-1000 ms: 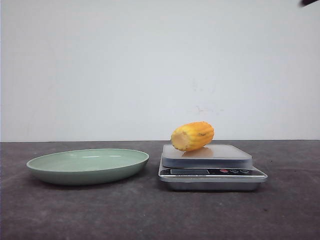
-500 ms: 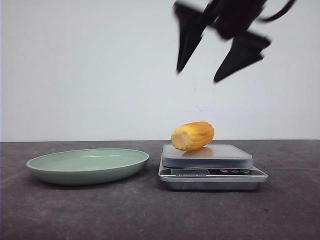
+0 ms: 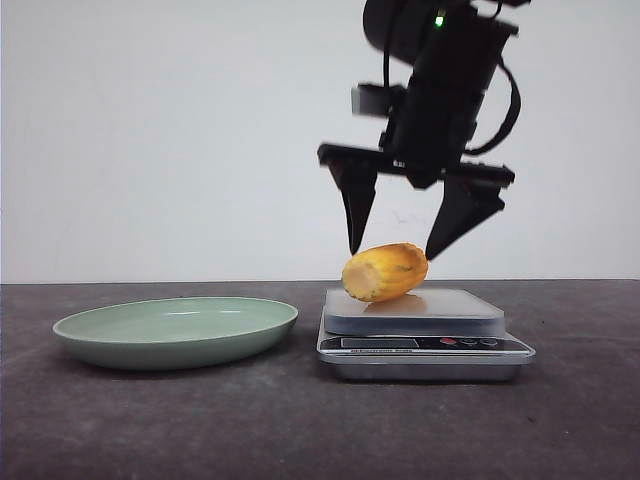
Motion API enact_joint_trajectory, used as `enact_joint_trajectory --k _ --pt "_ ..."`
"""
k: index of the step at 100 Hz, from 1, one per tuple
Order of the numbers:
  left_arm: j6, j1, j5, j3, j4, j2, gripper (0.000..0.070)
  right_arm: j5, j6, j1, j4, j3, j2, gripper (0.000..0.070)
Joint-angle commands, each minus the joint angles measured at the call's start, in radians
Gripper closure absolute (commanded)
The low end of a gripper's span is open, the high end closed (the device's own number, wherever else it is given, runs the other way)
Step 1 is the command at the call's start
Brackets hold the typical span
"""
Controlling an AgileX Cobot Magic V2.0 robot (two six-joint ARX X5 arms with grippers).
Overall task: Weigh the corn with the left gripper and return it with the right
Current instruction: 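Lower the right gripper over the corn on the scale and close, then lift the corn with the right gripper and carry it to the plate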
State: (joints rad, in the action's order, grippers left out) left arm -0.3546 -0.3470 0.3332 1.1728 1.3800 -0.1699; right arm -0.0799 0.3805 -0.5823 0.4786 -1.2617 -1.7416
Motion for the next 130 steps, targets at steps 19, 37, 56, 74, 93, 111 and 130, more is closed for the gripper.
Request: enact_joint_trajectory --k 19,37,56,74,93,111,130 --pt "0.027 -0.001 -0.004 0.01 -0.011 -0.005 0.0226 0.001 0.077 -0.009 0.0 -0.023 -0.016 0.0381" --pt "0.032 -0.001 -0.003 0.01 -0.012 -0.005 0.0226 -0.002 0.091 -0.008 0.013 -0.023 -0.017 0.0615" --pt "0.037 -0.001 -0.001 0.01 -0.011 -0.005 0.0226 -0.083 0.088 -0.018 0.009 -0.023 -0.016 0.07" --pt "0.04 -0.001 -0.001 0.01 -0.012 -0.005 0.0226 -0.082 0.048 -0.021 -0.001 -0.024 0.028 0.07" --pt "0.04 -0.001 -0.001 0.01 -0.012 -0.005 0.0226 -0.025 -0.029 -0.061 0.009 -0.057 0.141 0.07" --pt "0.04 -0.001 -0.001 0.01 -0.013 -0.005 0.0226 0.005 -0.052 -0.15 0.027 -0.172 0.177 0.07" --pt "0.039 -0.001 -0.001 0.01 -0.012 -0.005 0.0227 0.004 -0.041 -0.251 -0.034 -0.282 0.113 0.07"
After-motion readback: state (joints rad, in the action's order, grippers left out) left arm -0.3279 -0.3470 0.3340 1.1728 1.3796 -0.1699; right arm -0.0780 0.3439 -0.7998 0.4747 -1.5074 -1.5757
